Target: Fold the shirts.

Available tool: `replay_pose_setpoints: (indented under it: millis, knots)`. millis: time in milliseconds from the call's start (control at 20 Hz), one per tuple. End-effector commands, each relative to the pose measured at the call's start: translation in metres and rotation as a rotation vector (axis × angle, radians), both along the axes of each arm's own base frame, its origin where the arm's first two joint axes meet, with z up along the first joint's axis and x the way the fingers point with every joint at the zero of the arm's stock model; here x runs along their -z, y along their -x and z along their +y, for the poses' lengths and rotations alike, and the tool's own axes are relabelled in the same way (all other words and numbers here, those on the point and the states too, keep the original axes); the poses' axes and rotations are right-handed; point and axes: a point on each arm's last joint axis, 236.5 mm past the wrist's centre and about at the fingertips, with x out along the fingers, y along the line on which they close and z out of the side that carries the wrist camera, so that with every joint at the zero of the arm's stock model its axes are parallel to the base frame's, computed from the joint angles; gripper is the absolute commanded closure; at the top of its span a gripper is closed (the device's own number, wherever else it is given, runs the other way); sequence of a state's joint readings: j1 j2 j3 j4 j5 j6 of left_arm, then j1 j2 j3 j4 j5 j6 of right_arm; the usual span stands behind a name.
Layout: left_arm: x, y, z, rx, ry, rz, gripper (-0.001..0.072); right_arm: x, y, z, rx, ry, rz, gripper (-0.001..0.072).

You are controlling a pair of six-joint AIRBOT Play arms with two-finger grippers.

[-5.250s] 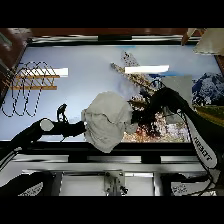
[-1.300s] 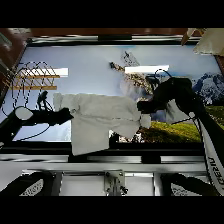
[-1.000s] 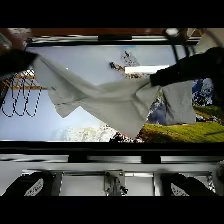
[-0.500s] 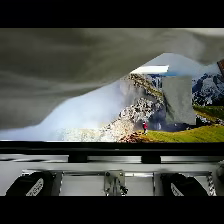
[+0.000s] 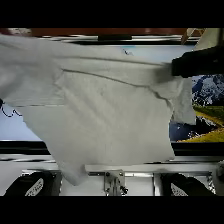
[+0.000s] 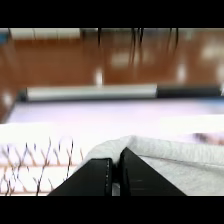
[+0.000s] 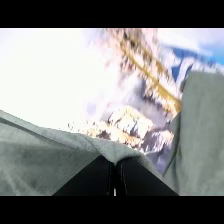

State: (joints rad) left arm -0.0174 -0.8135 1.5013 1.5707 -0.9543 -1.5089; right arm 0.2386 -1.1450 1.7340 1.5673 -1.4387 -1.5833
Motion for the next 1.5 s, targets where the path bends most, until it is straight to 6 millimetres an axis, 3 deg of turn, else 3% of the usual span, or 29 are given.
replay_pose_setpoints:
  millis: [0, 100, 200, 300, 500, 650, 700, 750, 800, 850, 900, 1000, 1150, 1200, 1300, 1450]
  knots:
    - [0.146, -0.044, 0.004, -0.014, -0.021, 0.320, 0.0666, 0.144, -0.064, 0.013, 0.083, -0.002, 0.201, 0.0634]
    - [0.209, -0.066, -0.005, 0.006, 0.017, 0.429, 0.0666, 0.190, -0.104, 0.026, 0.191, -0.102, 0.194, 0.0633]
    - [0.256, -0.086, -0.017, 0.024, 0.078, 0.521, 0.0666, 0.204, -0.136, 0.040, 0.262, -0.222, 0.137, 0.0633]
    - [0.292, -0.103, -0.033, 0.041, 0.173, 0.580, 0.0666, 0.204, -0.161, 0.046, 0.294, -0.290, 0.059, 0.0634]
    - [0.330, -0.129, -0.068, 0.054, 0.434, 0.620, 0.0666, 0.209, -0.177, 0.046, 0.293, -0.297, 0.010, 0.0634]
    - [0.346, -0.128, -0.079, 0.057, 0.507, 0.672, 0.0645, 0.233, -0.162, 0.049, 0.310, -0.290, 0.119, 0.0629]
    - [0.349, -0.123, -0.080, 0.060, 0.508, 0.696, 0.0506, 0.241, -0.151, 0.052, 0.314, -0.296, 0.177, 0.0540]
    - [0.352, -0.117, -0.082, 0.046, 0.539, 0.730, 0.0260, 0.246, -0.141, 0.054, 0.306, -0.290, 0.226, 0.0272]
    - [0.354, -0.107, -0.082, 0.023, 0.582, 0.792, 0.0021, 0.248, -0.128, 0.055, 0.280, -0.268, 0.274, 0.0139]
    - [0.357, -0.093, -0.079, 0.016, 0.599, 0.869, 0.0002, 0.248, -0.114, 0.050, 0.260, -0.232, 0.321, 0.0139]
    - [0.360, -0.076, -0.072, 0.013, 0.603, 0.949, 0.0002, 0.246, -0.101, 0.038, 0.242, -0.189, 0.364, 0.0139]
    - [0.366, -0.031, -0.048, -0.003, 0.604, 1.136, 0.0003, 0.242, -0.067, -0.004, 0.211, -0.063, 0.475, 0.0139]
    - [0.376, 0.053, -0.004, -0.015, 0.482, 1.369, 0.0007, 0.236, -0.010, -0.071, 0.208, 0.025, 0.678, 0.0143]
    - [0.381, 0.072, 0.001, -0.026, 0.475, 1.373, 0.0008, 0.234, 0.005, -0.089, 0.234, 0.021, 0.718, 0.0213]
    - [0.399, 0.106, 0.006, -0.091, 0.522, 1.350, 0.0006, 0.232, 0.020, -0.111, 0.293, -0.003, 0.714, 0.0222]
    - [0.429, 0.146, 0.005, -0.156, 0.610, 1.344, 0.0006, 0.230, 0.028, -0.112, 0.319, -0.073, 0.676, 0.0222]
